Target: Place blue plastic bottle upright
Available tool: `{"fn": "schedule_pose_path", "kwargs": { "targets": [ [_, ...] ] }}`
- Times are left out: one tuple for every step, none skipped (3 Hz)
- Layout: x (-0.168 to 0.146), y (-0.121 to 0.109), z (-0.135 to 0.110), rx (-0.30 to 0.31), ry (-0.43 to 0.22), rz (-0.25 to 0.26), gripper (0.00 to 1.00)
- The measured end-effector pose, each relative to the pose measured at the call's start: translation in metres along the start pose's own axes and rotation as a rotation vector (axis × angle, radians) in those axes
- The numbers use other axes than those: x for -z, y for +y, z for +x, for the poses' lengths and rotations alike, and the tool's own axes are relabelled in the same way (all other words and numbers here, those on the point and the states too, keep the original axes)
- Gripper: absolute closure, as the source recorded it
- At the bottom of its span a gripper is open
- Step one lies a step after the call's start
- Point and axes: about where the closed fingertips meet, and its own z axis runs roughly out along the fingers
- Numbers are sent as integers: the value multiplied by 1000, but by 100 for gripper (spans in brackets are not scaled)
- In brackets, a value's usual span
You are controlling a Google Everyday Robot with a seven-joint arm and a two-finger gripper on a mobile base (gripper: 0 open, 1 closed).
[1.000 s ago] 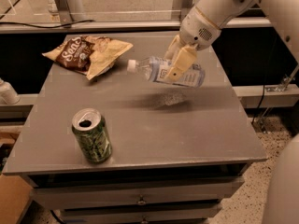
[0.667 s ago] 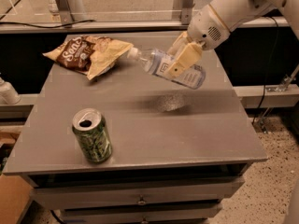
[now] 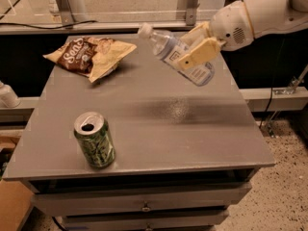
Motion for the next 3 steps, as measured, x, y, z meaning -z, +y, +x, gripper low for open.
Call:
{"fn": "schedule_pose_path", "kwargs": {
  "targets": [
    [25,-3,-9,32,-118,112,100],
    [25,-3,-9,32,-118,112,100],
    [29,-7,-2,-2,-190,144,100]
  ]
}}
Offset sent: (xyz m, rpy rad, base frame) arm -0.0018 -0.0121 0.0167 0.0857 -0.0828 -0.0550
